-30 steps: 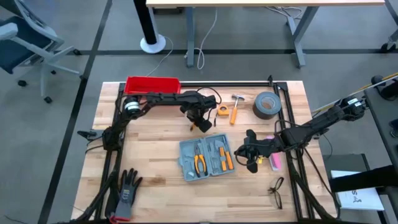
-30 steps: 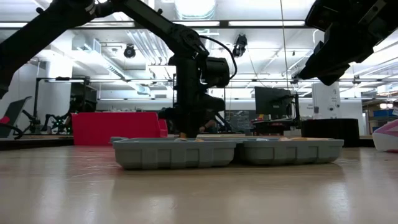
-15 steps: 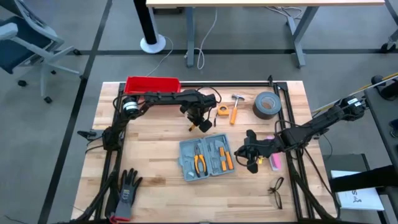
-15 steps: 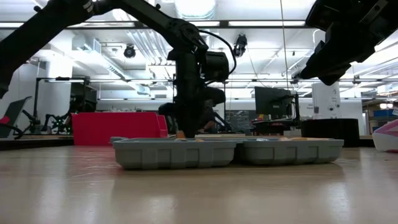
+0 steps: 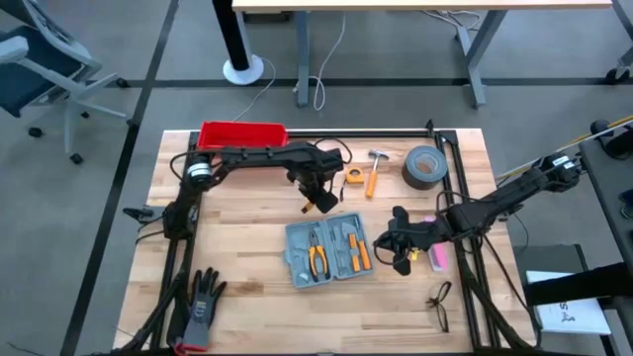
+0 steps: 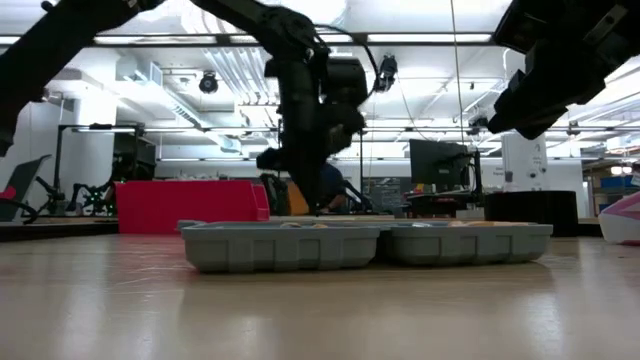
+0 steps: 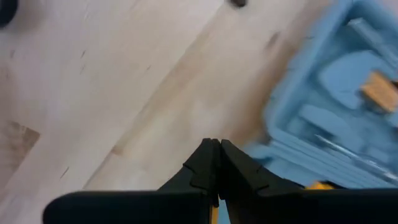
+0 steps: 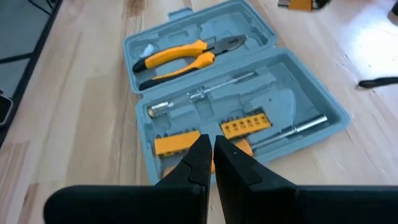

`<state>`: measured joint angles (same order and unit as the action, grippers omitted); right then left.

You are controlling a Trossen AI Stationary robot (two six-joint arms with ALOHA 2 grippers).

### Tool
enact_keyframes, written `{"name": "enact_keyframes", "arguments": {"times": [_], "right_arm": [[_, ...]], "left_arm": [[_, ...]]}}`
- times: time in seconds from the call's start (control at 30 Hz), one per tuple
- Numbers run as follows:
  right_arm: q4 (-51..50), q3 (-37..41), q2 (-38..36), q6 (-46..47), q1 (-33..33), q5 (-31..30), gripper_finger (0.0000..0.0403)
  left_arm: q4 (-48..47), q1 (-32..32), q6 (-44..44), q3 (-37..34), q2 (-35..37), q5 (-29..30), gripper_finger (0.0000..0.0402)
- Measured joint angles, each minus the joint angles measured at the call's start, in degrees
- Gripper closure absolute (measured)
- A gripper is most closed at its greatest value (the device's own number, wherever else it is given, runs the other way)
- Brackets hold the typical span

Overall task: Prefit tool cases
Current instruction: Put the hex keys into the gray toolbox

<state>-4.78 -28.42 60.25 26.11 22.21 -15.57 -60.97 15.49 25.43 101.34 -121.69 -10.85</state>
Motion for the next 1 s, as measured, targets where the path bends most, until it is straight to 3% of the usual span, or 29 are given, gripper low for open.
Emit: {"name": "enact_keyframes", "arguments": {"times": [0.27, 0.47, 0.77, 1.0], "right_arm": [[-0.82, 1.12, -5.01, 0.59, 1.36, 0.08, 0.0401], [0.79, 1.72, -4.85, 1.86, 1.86, 1.42, 0.0401], [27.09, 9.29, -4.68, 1.10, 1.80, 2.33, 0.0383], [31.24, 11.74, -4.63, 3.32, 1.80, 2.64, 0.0346]], "left_arm": [[3.18, -3.93, 2.24, -0.13, 5.16, 0.13, 0.0393], [9.36, -8.18, 4.23, -0.15, 7.92, 1.10, 0.0393], [15.75, -14.58, 6.62, -0.22, 11.34, 7.35, 0.0393], [23.26, -18.98, 6.64, -0.24, 12.13, 9.14, 0.0393]]}}
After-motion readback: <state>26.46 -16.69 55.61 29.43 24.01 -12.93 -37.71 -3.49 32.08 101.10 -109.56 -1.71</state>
